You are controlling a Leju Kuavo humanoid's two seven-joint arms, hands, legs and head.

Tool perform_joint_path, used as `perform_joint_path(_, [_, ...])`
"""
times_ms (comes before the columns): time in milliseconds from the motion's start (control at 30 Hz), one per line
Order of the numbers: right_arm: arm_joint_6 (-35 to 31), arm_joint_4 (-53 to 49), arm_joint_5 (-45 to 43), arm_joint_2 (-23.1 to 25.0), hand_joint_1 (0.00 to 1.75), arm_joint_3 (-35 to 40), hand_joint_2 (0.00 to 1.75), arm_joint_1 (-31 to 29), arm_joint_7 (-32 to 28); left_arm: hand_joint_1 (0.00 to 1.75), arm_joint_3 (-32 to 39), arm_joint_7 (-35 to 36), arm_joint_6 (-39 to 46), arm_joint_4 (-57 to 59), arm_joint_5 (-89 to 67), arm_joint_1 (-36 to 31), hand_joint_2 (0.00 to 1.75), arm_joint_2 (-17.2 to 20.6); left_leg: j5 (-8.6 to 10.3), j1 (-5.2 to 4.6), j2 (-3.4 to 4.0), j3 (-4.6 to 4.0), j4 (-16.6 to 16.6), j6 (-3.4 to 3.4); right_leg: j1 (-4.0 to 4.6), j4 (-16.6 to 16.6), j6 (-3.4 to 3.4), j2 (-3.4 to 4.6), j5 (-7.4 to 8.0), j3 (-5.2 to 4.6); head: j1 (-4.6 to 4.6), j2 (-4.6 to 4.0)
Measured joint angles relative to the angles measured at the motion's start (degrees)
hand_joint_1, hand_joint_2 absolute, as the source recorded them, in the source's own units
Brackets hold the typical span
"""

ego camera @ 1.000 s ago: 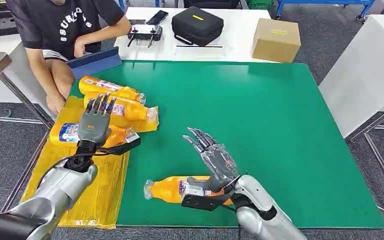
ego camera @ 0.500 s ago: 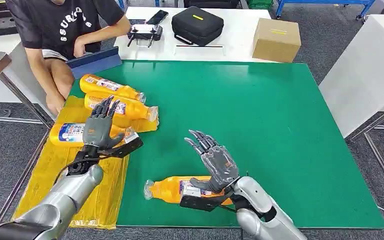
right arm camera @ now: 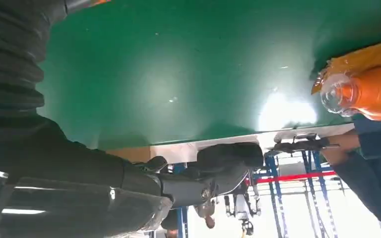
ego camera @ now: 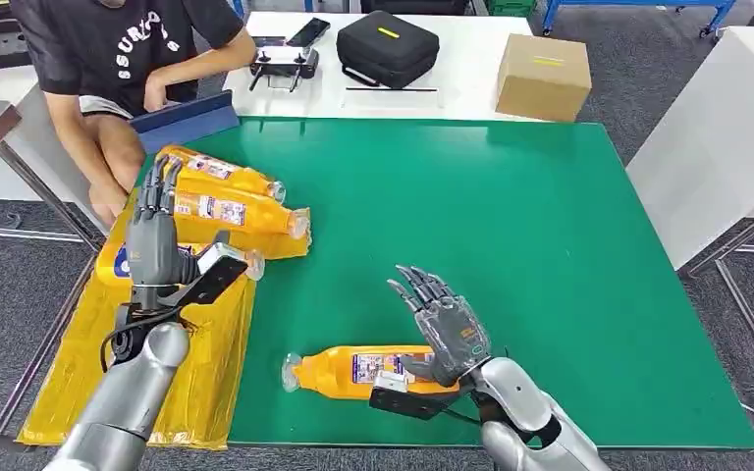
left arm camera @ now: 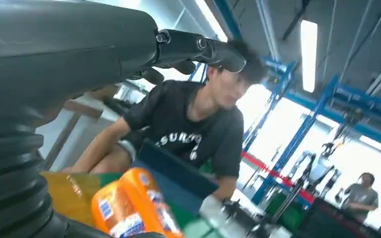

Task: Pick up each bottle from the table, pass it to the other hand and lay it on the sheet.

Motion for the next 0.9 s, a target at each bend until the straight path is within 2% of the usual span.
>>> perform_joint_path(100, [2.21, -0.22, -0.2, -0.24, 0.0, -0.5, 1.75, 0.43, 1.25, 0.0, 0.35, -0.11, 2.67, -3.62, -1.14, 1.47, 1.75, 0.07, 0.0, 0.0, 0.0, 0.01, 0.0, 0.0, 0.0, 0.0, 0.0, 0.0, 0.0, 0.0, 0.0, 0.0])
perform_joint_path(233, [6.65, -0.48, -2.76, -1.22, 0.0, -1.44, 1.75, 1.03, 2.01, 0.0, 0.55, -0.53, 0.48, -8.24, 2.84, 3.73, 1.75, 0.26, 0.0, 0.0, 0.01, 0.02, 0.0, 0.0, 0.0, 0.0, 0.0, 0.01, 0.0, 0.01, -0.02, 0.0])
perform_joint_path(400, [11.36, -1.79, -10.21, -3.94, 0.0, -1.75, 1.75, 1.15, -1.68, 0.0, 0.66, -1.16, 0.59, -9.74, 4.37, 6.51, 1.75, 0.28, 0.0, -0.01, -0.01, 0.02, 0.0, 0.0, -0.01, -0.02, 0.0, 0.0, 0.0, 0.01, 0.0, 0.0])
perform_joint_path(533, [12.74, -3.93, -15.58, -6.47, 0.0, -1.86, 1.75, 1.97, -3.65, 0.0, 1.33, -1.7, 1.03, -9.74, 5.27, 8.19, 1.75, 0.15, -0.01, -0.02, -0.01, 0.01, 0.0, 0.01, -0.01, -0.02, 0.0, 0.0, 0.0, 0.0, 0.0, 0.0])
perform_joint_path(900, [12.81, -9.07, -20.11, -9.44, 0.0, -1.81, 1.75, 5.12, -6.12, 0.0, 2.51, -1.86, 1.01, -9.33, 5.46, 8.98, 1.75, -0.46, -0.01, 0.0, -0.01, -0.01, 0.0, 0.0, 0.01, -0.01, 0.0, 0.0, 0.0, -0.02, -0.02, 0.0])
